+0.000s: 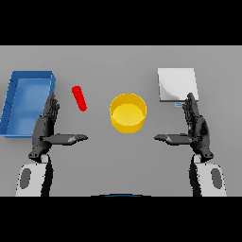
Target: Pick up the red beaker and tilt it to pour out 1 green nut into yellow bowl. Pick up the yellow bowl and place it on the metallic measuring scale.
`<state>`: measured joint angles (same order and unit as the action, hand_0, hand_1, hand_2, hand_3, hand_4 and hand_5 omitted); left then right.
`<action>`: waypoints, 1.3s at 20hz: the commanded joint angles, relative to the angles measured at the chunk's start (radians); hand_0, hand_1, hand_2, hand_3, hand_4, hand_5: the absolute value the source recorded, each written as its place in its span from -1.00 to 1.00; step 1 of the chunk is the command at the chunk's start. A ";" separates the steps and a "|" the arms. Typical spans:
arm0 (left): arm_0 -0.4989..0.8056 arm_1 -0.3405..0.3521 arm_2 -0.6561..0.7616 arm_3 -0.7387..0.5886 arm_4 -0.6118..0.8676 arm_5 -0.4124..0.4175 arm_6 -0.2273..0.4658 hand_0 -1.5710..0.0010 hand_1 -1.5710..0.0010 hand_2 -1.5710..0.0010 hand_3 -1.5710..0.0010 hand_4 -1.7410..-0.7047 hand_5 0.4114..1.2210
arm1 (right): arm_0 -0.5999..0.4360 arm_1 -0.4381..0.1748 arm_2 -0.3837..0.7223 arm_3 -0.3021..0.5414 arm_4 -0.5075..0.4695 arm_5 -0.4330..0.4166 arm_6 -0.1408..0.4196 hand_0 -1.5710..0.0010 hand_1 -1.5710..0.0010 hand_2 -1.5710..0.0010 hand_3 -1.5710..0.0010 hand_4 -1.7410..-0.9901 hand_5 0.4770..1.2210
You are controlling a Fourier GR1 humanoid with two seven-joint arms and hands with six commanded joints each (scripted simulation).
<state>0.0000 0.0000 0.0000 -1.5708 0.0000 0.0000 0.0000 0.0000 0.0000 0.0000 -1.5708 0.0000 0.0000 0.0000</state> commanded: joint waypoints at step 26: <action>-0.119 0.046 -0.045 0.123 -0.144 0.018 0.033 1.00 1.00 1.00 1.00 0.02 -0.39 | 0.044 -0.091 0.065 -0.082 0.094 0.049 -0.064 1.00 1.00 1.00 1.00 0.19 -0.62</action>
<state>-0.1199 0.0460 -0.0456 -1.4480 -0.1440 0.0186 0.0389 0.0444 -0.0913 0.0654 -1.6530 0.0940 0.0490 -0.0637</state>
